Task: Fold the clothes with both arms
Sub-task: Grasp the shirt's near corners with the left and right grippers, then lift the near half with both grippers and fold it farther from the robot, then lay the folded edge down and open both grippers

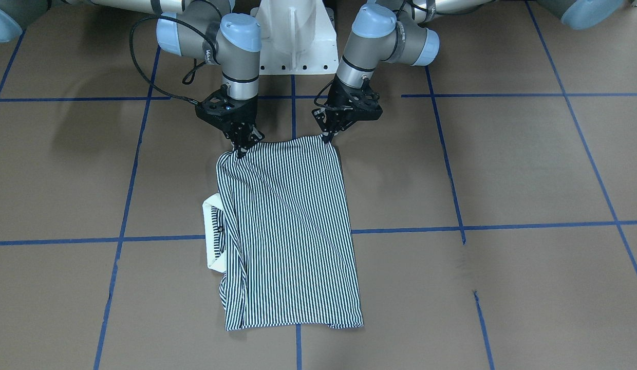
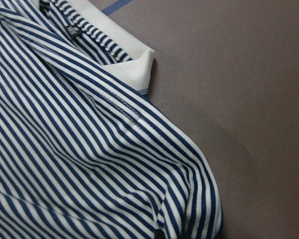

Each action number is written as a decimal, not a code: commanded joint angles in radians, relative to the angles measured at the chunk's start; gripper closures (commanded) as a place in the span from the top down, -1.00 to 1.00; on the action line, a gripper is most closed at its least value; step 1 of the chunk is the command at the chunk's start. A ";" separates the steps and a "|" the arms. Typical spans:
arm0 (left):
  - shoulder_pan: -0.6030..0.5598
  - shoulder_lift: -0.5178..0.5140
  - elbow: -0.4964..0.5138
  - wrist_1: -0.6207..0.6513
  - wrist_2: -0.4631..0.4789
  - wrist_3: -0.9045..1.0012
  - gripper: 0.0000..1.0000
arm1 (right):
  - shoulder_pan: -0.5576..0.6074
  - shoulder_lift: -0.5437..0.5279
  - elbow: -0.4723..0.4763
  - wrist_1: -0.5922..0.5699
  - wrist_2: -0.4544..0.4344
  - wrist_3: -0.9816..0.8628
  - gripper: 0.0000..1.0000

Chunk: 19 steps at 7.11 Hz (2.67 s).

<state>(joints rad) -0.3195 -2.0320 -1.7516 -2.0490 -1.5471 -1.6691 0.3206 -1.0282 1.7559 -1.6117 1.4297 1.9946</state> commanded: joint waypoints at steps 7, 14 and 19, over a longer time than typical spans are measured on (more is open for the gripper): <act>-0.006 -0.001 -0.571 0.616 -0.114 0.048 -1.00 | -0.075 0.019 0.496 -0.422 -0.002 0.070 -1.00; -0.283 -0.119 -0.026 0.278 -0.123 0.284 -1.00 | 0.172 0.224 -0.195 0.062 -0.005 -0.117 -1.00; -0.293 -0.145 0.161 0.142 -0.122 0.330 -1.00 | 0.176 0.257 -0.329 0.159 -0.006 -0.152 -1.00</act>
<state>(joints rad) -0.6106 -2.1719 -1.6097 -1.9002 -1.6690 -1.3551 0.4964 -0.7783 1.4593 -1.4857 1.4241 1.8582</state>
